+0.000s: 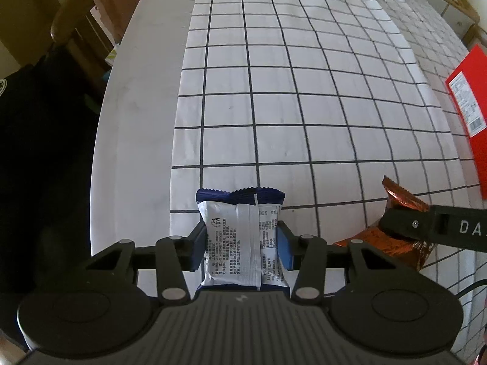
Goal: Organize snacks
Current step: 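Lift both snacks and carry them over the red box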
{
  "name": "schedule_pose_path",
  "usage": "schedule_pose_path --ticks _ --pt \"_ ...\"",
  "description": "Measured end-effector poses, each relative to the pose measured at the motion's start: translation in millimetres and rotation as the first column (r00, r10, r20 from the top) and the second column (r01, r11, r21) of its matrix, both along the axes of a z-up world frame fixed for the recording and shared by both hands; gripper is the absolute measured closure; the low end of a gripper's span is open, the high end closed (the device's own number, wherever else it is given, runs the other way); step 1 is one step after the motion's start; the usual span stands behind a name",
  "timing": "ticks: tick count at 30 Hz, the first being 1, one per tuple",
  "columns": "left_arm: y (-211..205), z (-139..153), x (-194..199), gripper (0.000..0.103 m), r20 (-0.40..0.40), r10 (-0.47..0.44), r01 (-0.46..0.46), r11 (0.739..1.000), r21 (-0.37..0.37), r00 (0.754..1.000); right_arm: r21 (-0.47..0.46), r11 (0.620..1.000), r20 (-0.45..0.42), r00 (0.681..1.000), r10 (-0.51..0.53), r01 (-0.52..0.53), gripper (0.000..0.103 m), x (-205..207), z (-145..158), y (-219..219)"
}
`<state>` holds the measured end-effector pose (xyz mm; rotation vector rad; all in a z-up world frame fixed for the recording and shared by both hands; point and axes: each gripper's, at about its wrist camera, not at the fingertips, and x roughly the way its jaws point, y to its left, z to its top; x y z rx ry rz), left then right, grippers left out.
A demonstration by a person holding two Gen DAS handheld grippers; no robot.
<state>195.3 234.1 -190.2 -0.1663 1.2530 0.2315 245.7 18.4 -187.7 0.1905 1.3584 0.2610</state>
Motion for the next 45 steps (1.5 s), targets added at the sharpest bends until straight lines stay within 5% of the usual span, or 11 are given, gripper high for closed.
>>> schedule_pose_path --ticks 19,31,45 --pt "-63 63 -9 0.057 0.102 -0.042 0.046 0.998 -0.036 0.994 0.072 0.996 0.121 0.991 0.05 -0.059 0.043 -8 73 -88" --pt "-143 110 11 0.057 0.201 -0.119 0.129 0.991 -0.039 0.972 0.018 0.997 0.238 0.969 0.066 -0.072 0.043 14 120 -166" --pt "-255 135 71 0.057 0.256 -0.211 0.226 0.974 -0.028 0.943 -0.037 0.999 0.323 0.946 0.022 -0.011 0.043 74 141 -262"
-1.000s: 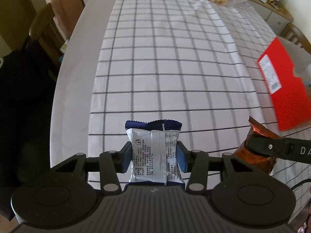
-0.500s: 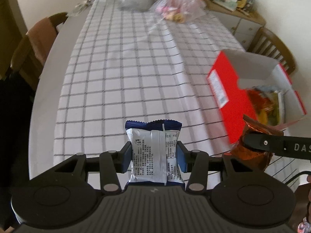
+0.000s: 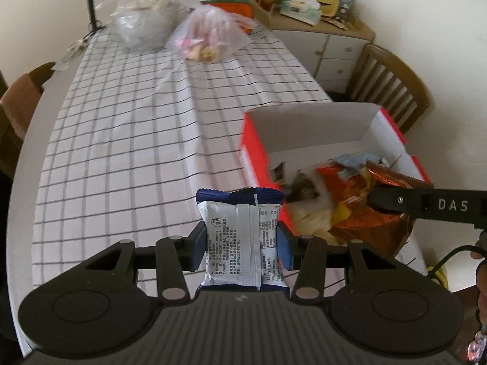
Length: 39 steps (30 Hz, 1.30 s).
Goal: Organize snacks
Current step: 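Lift both snacks and carry them over the red box, then open both grippers to drop the Oreo bag and cookie pouch into the box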
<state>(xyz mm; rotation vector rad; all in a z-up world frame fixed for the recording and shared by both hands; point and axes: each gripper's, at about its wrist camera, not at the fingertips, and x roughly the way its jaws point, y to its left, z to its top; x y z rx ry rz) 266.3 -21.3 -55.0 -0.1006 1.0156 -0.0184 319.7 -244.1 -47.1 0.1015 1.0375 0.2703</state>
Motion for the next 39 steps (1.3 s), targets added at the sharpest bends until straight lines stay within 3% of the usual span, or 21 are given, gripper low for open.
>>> schedule_pose_path --ticks 12,16,28,37,39 --pt "-71 -19 59 0.057 -0.034 -0.018 0.018 1.0 0.021 0.999 -0.064 0.998 -0.019 1.0 0.024 -0.025 0.043 56 -21 -52" --pt "-81 -36 75 0.057 -0.058 -0.012 0.012 1.0 0.004 0.998 -0.077 0.995 -0.007 0.998 0.063 -0.063 0.043 61 -29 -53" --pt "-100 -77 104 0.057 -0.136 0.017 -0.01 0.998 0.055 0.991 -0.073 0.992 -0.013 0.994 0.105 -0.105 0.042 77 -48 -37" --pt "-102 -87 101 0.057 -0.139 0.027 -0.018 0.998 0.064 0.99 -0.054 0.992 -0.028 0.993 0.112 -0.114 0.035 75 -55 -42" --pt "-102 -86 99 0.056 -0.135 0.03 -0.022 0.998 0.062 0.99 -0.05 0.992 -0.027 0.993 0.117 -0.119 0.026 73 -55 -43"
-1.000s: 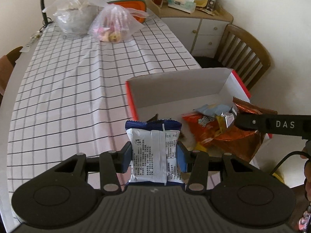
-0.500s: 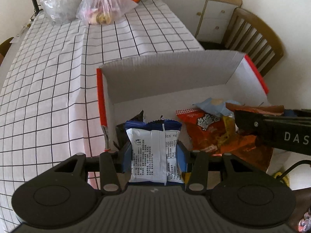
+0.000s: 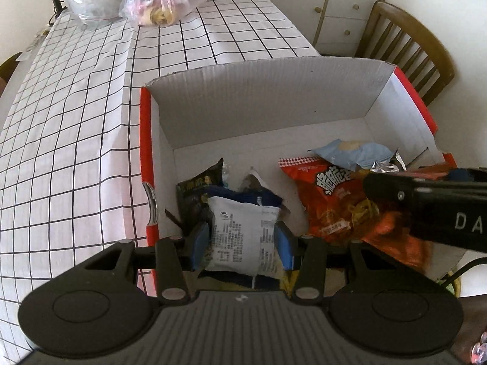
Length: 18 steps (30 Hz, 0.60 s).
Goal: Organize snacks
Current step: 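Open both grippers to drop the Oreo bag and cookie pouch into the box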
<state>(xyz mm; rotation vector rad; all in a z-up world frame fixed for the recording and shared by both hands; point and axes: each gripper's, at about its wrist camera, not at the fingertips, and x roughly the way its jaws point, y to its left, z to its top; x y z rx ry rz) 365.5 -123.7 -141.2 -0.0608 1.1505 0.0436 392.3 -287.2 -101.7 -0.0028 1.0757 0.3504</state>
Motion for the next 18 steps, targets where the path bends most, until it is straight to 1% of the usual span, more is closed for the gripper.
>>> schedule_pose_path --ticks 2,6,10,13,15,18 --pt "0 1 -3 0.056 0.006 0.007 -0.007 1.0 0.002 1.0 0.009 1.0 0.007 1.0 0.004 -0.005 0.024 -3 1 -1" --pt "3 6 -10 0.049 0.027 0.018 -0.018 1.0 -0.006 0.999 0.028 1.0 0.011 1.0 0.013 -0.014 0.022 -10 5 -3" --pt "6 16 -20 0.047 0.055 0.013 -0.012 1.0 -0.016 0.998 0.054 0.998 0.028 1.0 0.012 -0.014 0.02 -22 14 -5" --pt "7 25 -29 0.043 0.081 0.002 -0.001 1.0 -0.016 0.997 0.082 0.997 0.052 0.999 0.01 -0.014 0.015 -32 24 -6" --pt "9 31 -35 0.039 0.1 -0.002 0.004 1.0 -0.016 0.995 0.103 0.995 0.07 0.998 0.01 -0.017 0.011 -40 31 -6" --pt "14 41 -44 0.038 0.124 -0.001 0.005 1.0 -0.03 0.992 0.123 0.992 0.092 0.996 0.013 -0.024 0.009 -51 40 -5"
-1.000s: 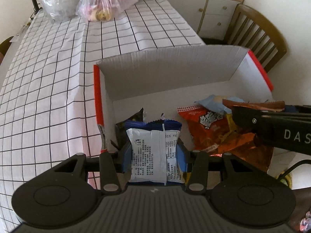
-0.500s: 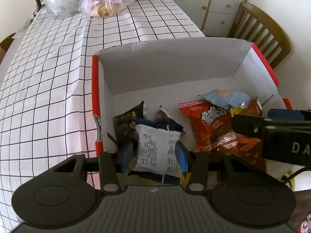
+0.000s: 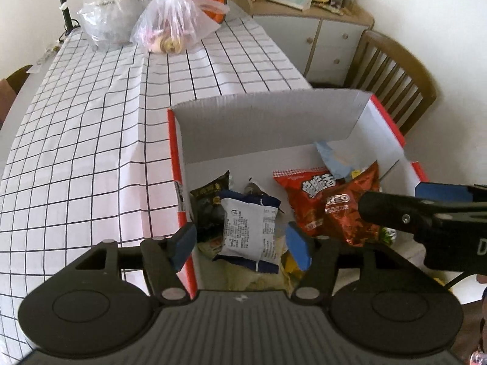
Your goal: Organize snacks
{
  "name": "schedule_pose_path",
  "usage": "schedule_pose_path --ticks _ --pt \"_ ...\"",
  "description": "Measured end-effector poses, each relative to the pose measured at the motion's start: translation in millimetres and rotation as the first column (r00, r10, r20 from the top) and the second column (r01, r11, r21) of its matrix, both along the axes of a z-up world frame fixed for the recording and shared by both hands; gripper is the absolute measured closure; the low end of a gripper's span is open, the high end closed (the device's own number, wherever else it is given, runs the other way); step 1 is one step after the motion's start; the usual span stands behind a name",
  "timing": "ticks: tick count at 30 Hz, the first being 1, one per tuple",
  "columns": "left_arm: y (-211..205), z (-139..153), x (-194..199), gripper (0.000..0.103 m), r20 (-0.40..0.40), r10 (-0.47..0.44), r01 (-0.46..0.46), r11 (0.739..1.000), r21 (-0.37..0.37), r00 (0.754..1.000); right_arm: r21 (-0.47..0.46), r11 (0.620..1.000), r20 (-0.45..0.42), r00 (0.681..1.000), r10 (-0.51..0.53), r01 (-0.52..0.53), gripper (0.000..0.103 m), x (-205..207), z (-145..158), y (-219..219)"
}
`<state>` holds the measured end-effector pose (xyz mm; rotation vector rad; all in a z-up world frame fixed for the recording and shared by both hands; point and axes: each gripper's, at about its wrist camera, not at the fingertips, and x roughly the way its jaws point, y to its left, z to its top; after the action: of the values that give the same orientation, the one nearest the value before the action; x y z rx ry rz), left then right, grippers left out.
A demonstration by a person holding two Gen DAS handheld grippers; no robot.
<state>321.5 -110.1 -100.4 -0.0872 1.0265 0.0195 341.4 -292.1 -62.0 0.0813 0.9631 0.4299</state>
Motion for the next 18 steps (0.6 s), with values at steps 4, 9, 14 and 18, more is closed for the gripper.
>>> schedule_pose_path --ticks 4,9,14,18 --pt "4 12 -13 0.036 0.032 -0.004 0.004 1.0 0.008 0.999 0.026 1.0 0.04 0.999 -0.005 0.004 0.007 -14 13 -1" --pt "11 26 -29 0.034 0.071 -0.01 0.01 1.0 -0.002 0.997 0.041 0.999 0.097 0.995 -0.02 0.016 0.003 -31 26 -5" --pt "14 41 -43 0.03 0.109 -0.026 0.028 1.0 -0.015 0.994 0.06 0.998 0.146 0.988 -0.041 0.033 0.0 -45 38 -13" --pt "15 51 -55 0.023 0.142 -0.031 0.036 0.999 -0.032 0.989 0.079 0.996 0.178 0.982 -0.062 0.049 0.0 -55 44 -20"
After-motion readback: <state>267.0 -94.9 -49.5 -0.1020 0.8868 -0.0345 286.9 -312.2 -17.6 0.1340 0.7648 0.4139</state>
